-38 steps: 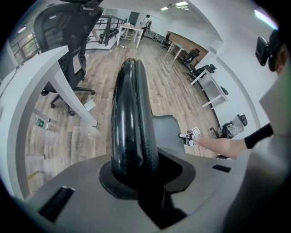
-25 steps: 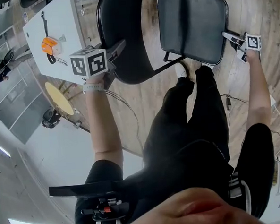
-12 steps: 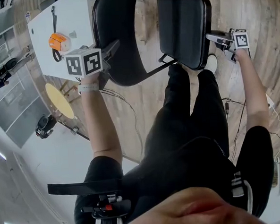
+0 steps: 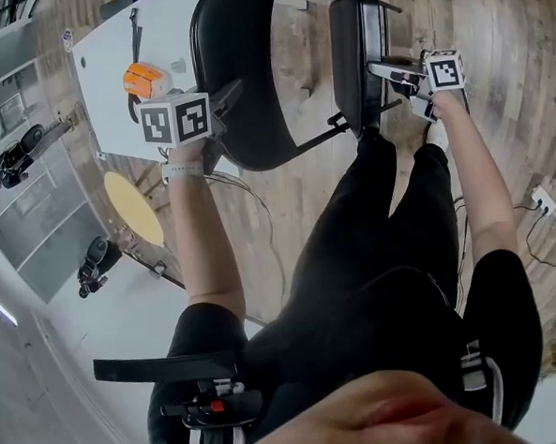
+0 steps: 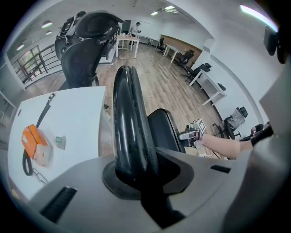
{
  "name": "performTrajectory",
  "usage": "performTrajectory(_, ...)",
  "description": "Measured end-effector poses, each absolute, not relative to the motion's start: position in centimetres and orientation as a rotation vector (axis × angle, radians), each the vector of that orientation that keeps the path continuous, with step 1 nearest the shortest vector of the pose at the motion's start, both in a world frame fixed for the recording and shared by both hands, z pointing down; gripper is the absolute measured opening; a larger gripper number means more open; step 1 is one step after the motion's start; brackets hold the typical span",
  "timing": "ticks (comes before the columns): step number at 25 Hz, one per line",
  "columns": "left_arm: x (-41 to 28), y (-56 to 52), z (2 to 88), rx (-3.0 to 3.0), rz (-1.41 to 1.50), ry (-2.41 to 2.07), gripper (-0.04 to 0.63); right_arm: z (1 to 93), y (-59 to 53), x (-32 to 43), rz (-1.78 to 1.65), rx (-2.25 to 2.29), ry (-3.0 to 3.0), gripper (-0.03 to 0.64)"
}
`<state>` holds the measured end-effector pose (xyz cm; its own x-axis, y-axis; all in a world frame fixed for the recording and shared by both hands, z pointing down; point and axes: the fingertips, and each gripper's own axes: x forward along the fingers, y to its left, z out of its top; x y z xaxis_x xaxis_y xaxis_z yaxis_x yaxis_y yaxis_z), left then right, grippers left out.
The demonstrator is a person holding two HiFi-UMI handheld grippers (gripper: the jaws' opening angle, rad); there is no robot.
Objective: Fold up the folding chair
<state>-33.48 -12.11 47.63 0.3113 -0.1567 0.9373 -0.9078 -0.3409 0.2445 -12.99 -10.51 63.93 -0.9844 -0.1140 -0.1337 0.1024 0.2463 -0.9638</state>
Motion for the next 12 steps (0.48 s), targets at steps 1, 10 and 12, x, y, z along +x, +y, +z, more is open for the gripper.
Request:
performTrajectory(1,-34.2,-12.3,47.5,1.724,1.104,-0.966,0.058,63.5,-10.8,-14.4,-1.834,-0.025,2.347,0.078)
performTrajectory(10,-38.0,-12.5,47.4,1.716,1.110,-0.981,0.058,62.6,-11.5,-24.1,-1.857,-0.086,2.358,0.055)
performTrajectory(12,-38.6,-12.6,47.2,1.713,1.114,-0.988,0.058,62.3,-11.7,-25.8,-1.864,-0.093,2.354,0.049)
